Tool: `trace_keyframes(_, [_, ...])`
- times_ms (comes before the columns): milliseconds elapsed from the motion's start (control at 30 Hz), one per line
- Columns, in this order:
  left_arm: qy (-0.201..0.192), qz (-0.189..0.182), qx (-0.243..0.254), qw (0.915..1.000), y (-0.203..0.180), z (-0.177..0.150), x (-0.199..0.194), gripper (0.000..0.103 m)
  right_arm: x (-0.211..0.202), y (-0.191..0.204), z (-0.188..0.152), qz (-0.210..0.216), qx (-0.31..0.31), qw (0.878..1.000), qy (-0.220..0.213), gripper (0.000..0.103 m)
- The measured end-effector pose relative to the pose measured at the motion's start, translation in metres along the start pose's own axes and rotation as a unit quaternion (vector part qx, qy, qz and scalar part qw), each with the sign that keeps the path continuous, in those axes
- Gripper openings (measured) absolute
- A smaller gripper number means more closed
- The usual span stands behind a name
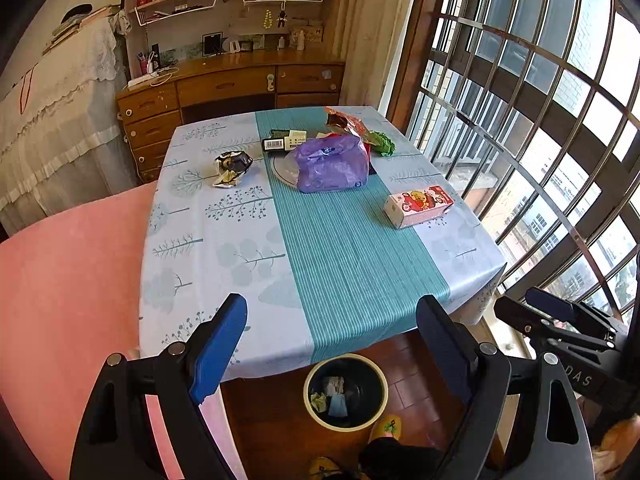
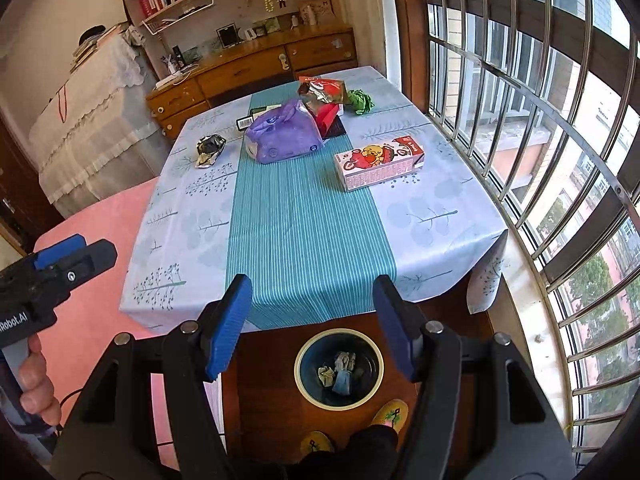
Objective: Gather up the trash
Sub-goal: 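Raise both tools back over the table, then reach the right tool to the duck-print juice carton while the left tool reaches the purple bag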
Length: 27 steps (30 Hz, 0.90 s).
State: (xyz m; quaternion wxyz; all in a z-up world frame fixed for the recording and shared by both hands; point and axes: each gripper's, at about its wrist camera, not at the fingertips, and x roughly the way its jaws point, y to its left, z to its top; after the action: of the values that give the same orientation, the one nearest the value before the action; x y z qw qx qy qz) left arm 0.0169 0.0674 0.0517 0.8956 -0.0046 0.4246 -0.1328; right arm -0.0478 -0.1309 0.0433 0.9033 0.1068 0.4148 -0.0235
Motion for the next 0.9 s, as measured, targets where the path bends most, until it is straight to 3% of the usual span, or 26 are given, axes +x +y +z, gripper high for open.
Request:
trace_keyframes(200, [0.005,0.008,0.003,0.9999,0.002,0.013,0.029,0.088,0.034,-0.013,0.026,0.0,0.043,0.999,0.014,0.061])
trace_keyframes(500, [0.03,0.036,-0.034,0.9984,0.021,0.05,0.095,0.088,0.119,-0.05,0.081,0.015,0.109,0.993,0.047,0.069])
trace_keyframes(700, [0.048,0.062,-0.074,0.9942,0.023,0.091,0.148,0.088,0.202,-0.093,0.128,0.022,0.159,0.982,0.098,0.07])
trace_keyframes(900, [0.067,0.082,-0.102,0.9892,0.013,0.134,0.197,0.088,0.287,-0.135,0.161,0.033,0.223,0.959,0.171,0.07])
